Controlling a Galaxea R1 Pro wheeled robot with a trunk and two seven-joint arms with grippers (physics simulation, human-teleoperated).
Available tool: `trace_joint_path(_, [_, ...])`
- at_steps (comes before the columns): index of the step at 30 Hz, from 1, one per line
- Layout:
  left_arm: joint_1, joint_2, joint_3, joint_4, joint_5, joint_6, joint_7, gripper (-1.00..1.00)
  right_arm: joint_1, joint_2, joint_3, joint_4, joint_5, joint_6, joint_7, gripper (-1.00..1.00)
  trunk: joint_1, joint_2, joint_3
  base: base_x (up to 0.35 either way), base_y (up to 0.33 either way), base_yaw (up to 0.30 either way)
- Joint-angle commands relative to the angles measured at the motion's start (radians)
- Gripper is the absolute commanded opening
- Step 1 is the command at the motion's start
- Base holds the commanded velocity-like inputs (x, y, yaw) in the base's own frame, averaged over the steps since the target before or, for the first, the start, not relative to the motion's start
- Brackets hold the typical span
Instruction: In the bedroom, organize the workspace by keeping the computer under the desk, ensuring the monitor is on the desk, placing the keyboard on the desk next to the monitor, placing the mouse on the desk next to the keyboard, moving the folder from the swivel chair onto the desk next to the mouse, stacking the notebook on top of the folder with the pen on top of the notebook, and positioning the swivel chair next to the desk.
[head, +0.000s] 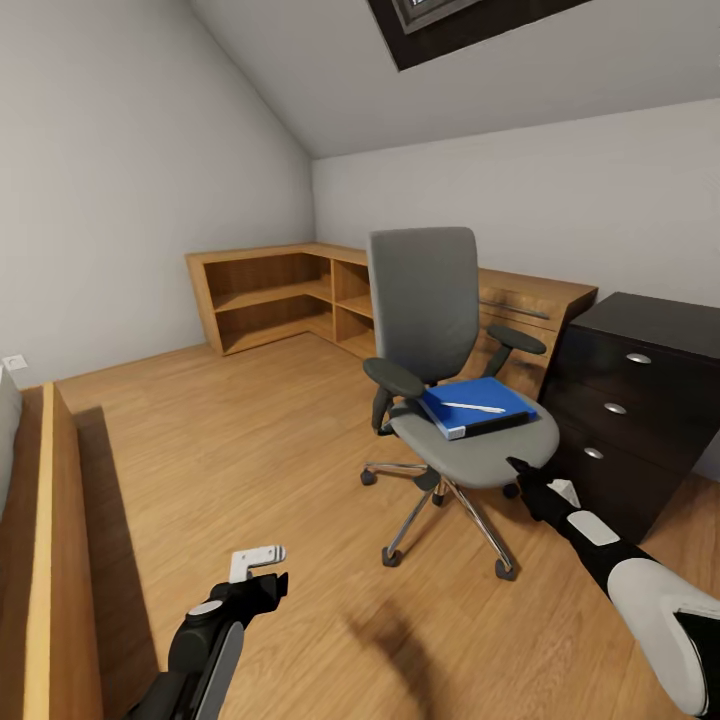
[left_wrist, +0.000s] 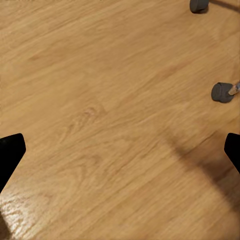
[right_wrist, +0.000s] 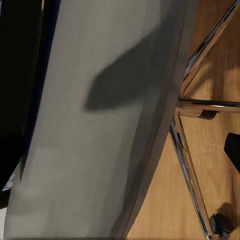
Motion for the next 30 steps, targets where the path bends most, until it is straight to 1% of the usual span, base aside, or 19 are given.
trace_joint_path(1, [0.0,0.0,-0.001,-0.001,0.01,0.003,0.009,1.0,-0.001,0.0,-0.008,0.0,0.001,0.007,0.003,1.0,0.0,0.0,-0.001,0.0,0.0,0.0])
trace_joint_path(19, [0.0,0.0,-0.001,-0.001,0.01,0.003,0.009,1.0,-0.001,0.001,-0.008,-0.001,0.008,0.007,0.003,1.0,0.0,0.0,-0.001,0.011,0.0,0.0])
trace_joint_path(30, [0.0,0.0,-0.002,-0.001,0.01,0.003,0.009,1.0,0.0,0.001,-0.008,-0.001,0.008,0.007,0.003,1.0,0.0,0.0,-0.001,0.278,0.0,0.0])
